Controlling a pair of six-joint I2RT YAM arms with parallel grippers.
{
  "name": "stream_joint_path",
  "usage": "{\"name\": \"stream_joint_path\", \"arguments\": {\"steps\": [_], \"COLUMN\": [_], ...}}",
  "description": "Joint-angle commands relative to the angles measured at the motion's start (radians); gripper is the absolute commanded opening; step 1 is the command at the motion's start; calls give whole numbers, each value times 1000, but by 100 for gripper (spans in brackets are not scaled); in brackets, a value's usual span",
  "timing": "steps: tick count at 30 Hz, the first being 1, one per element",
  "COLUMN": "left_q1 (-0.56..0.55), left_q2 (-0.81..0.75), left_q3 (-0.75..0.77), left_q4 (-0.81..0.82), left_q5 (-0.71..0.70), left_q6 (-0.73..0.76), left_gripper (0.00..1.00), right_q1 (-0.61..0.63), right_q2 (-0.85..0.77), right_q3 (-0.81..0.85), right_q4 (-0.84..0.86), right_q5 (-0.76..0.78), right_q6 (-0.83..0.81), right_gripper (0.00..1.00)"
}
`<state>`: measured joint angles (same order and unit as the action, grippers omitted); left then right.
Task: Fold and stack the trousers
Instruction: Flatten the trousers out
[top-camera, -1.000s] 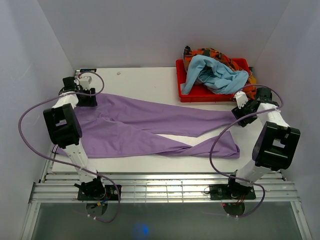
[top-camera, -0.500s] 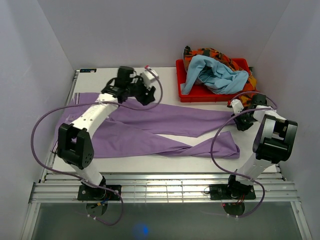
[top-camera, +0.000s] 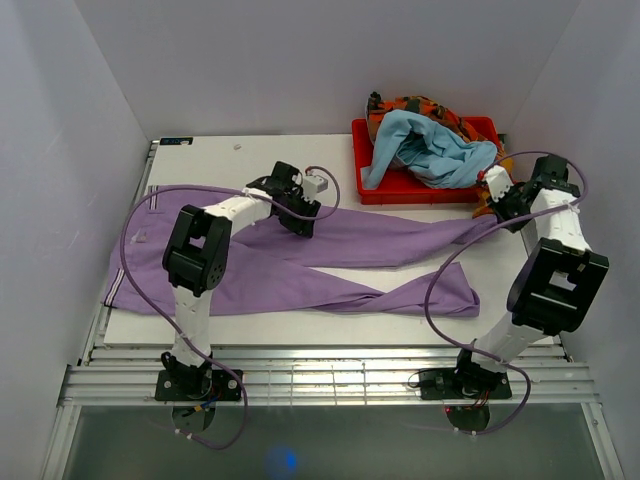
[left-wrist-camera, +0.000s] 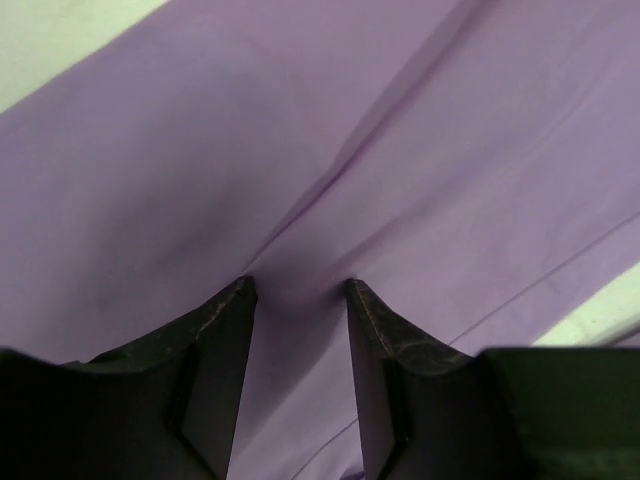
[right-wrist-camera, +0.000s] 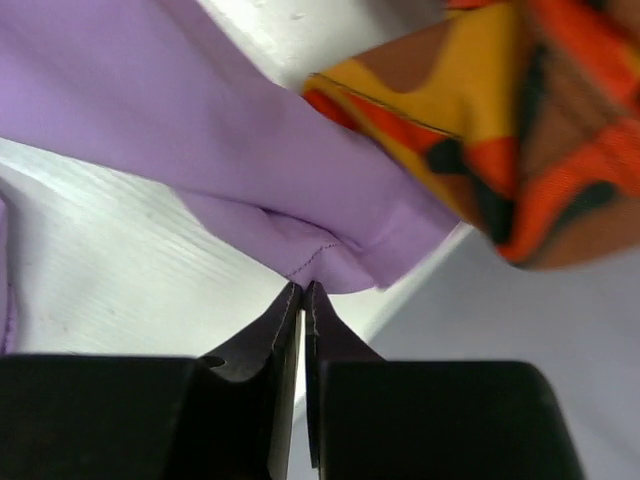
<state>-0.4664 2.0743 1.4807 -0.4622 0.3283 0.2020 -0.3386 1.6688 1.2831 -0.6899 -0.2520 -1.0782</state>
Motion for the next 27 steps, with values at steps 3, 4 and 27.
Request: {"name": "stream_joint_path", "arguments": {"steps": [3, 4, 27], "left_q1": [69, 87, 283], "left_q2": [56, 67, -296], "left_q3": [55, 64, 64], "left_q4": [-64, -70, -266], "left_q5": [-97, -106, 158], "left_q6": [-47, -47, -20], "left_gripper": [50, 50, 80], "right_q1": [-63, -68, 166], "right_q2": [38, 69, -168], "right_q3": [160, 177, -48], "right_q4": [-99, -117, -332], "right_q5": [-15, -1, -176], "right_q6": [-86, -98, -43], "right_gripper": [8, 8, 76]}}
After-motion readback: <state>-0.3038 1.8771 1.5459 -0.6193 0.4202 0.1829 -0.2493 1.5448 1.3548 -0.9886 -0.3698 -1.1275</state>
